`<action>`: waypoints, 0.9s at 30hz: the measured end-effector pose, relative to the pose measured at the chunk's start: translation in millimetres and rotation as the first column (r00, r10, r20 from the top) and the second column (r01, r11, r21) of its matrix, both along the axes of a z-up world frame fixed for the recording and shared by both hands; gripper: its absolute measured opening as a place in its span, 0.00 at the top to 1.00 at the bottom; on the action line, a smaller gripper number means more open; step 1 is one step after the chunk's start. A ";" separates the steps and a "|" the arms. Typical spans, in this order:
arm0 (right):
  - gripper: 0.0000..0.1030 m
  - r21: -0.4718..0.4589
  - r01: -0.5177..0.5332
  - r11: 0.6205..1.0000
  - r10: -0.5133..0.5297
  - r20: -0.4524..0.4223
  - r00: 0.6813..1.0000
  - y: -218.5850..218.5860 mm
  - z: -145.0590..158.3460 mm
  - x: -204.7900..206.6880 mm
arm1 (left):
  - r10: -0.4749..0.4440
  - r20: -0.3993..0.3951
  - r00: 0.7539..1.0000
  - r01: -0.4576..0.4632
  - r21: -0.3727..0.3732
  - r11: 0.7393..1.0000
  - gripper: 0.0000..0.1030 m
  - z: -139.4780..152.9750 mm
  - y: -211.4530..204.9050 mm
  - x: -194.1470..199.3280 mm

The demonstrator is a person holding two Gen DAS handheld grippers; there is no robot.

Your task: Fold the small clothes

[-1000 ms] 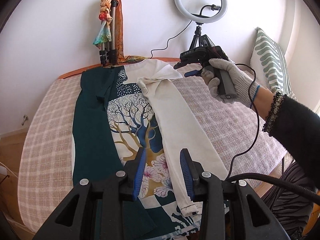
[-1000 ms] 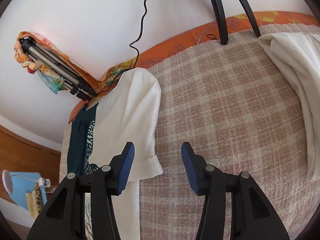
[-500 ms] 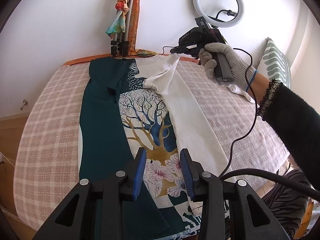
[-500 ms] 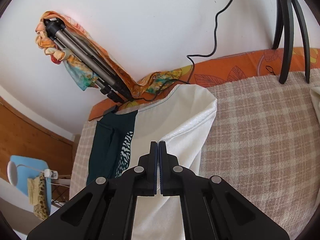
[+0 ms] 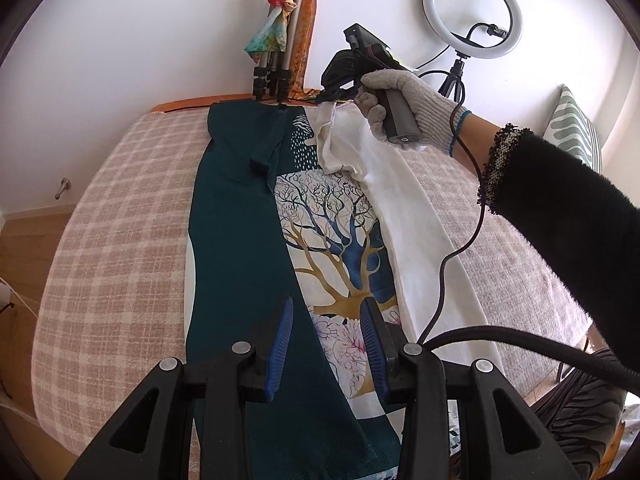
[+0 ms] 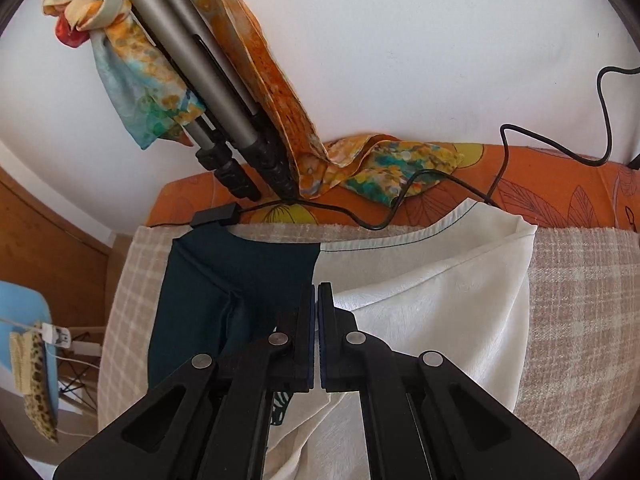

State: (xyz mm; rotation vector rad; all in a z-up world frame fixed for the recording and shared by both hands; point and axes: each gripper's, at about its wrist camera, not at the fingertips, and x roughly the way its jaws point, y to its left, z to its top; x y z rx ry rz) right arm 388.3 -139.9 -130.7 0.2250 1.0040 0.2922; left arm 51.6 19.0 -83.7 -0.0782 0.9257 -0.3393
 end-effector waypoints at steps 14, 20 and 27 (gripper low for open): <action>0.59 -0.064 -0.099 0.993 0.105 0.097 0.990 31.0 28.2 -16.9 | 0.042 -0.059 0.997 -0.040 0.032 0.999 0.66 -25.8 15.7 -5.8; 0.59 -0.064 -0.131 0.989 0.134 0.047 0.990 63.7 5.6 3.7 | 0.050 -0.056 0.997 -0.048 0.034 0.998 0.66 -25.1 19.2 -5.9; 0.59 -0.018 -0.127 0.992 0.127 0.046 0.991 58.7 4.0 9.2 | 0.059 -0.070 0.996 -0.058 0.006 0.998 0.66 -25.0 21.4 -4.2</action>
